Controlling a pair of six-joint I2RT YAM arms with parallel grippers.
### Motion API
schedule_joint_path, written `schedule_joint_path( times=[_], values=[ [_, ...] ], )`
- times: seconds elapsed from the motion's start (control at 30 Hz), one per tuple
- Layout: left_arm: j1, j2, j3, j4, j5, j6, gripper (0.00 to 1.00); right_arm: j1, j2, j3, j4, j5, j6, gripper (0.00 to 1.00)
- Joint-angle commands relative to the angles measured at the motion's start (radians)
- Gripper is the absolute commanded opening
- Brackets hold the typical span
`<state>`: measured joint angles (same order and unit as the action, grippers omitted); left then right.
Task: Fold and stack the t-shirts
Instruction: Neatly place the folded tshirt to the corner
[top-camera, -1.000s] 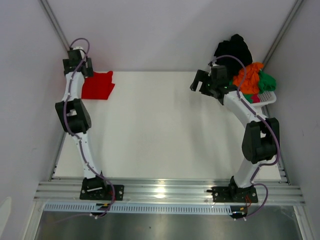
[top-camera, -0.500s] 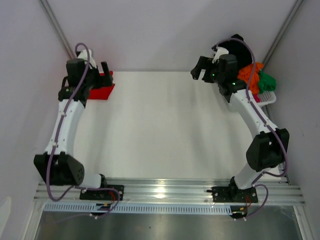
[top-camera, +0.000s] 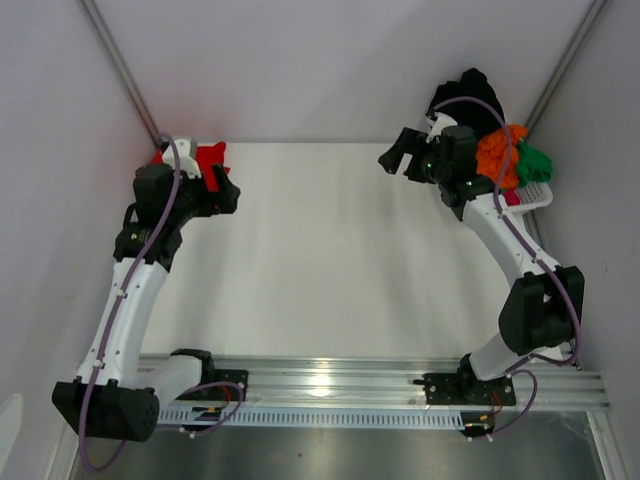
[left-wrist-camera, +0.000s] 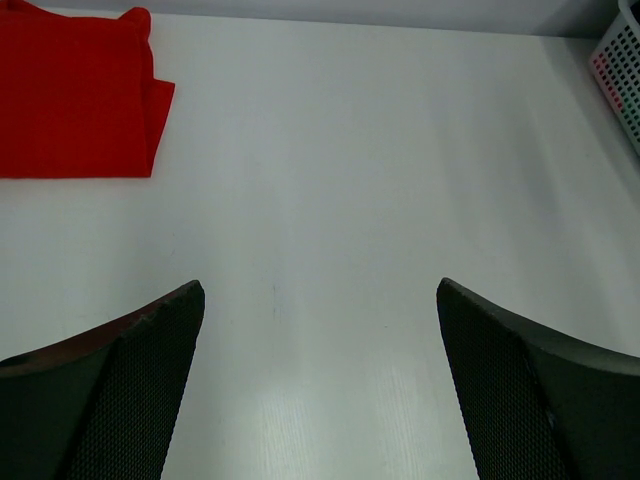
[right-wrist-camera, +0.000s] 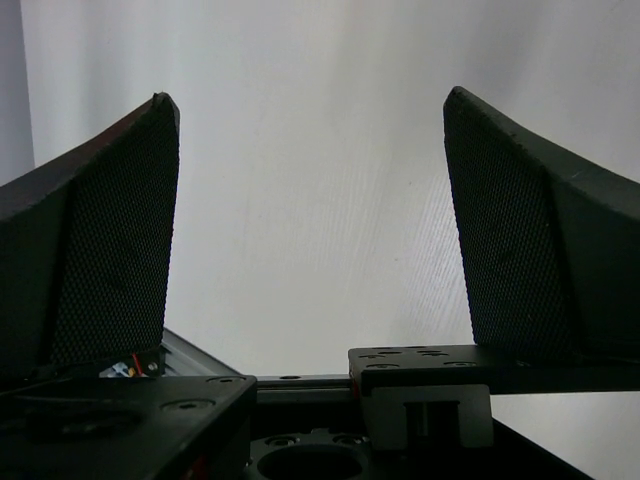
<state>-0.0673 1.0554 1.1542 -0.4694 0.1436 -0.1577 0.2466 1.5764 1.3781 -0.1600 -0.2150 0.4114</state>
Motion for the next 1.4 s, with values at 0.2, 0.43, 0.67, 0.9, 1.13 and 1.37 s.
schedule_joint_path(
  times=[0.2, 0.43, 0.67, 0.9, 1.13, 1.37],
  values=[
    [0.003, -0.047, -0.068, 0.140, 0.056, -0.082, 1.00, 0.005, -0.072, -0.016, 0.105, -0.014, 0.009, 0.99],
    [0.003, -0.066, -0.068, 0.140, 0.054, -0.103, 1.00, 0.003, -0.073, -0.027, 0.180, -0.032, 0.047, 0.99],
    [0.004, -0.126, -0.128, 0.169, 0.060, -0.134, 0.99, 0.003, -0.110, -0.025, 0.117, -0.008, 0.035, 0.99],
    [0.026, -0.135, -0.154, 0.210, 0.194, -0.224, 0.99, 0.003, -0.179, -0.079, 0.117, 0.031, 0.020, 0.99],
    [0.064, -0.113, -0.139, 0.170, 0.297, -0.281, 0.99, 0.008, -0.167, -0.036, 0.033, 0.023, 0.049, 0.99],
    [0.103, -0.089, -0.148, 0.204, 0.419, -0.330, 1.00, 0.010, -0.168, -0.024, -0.053, 0.023, 0.038, 1.00]
  ],
)
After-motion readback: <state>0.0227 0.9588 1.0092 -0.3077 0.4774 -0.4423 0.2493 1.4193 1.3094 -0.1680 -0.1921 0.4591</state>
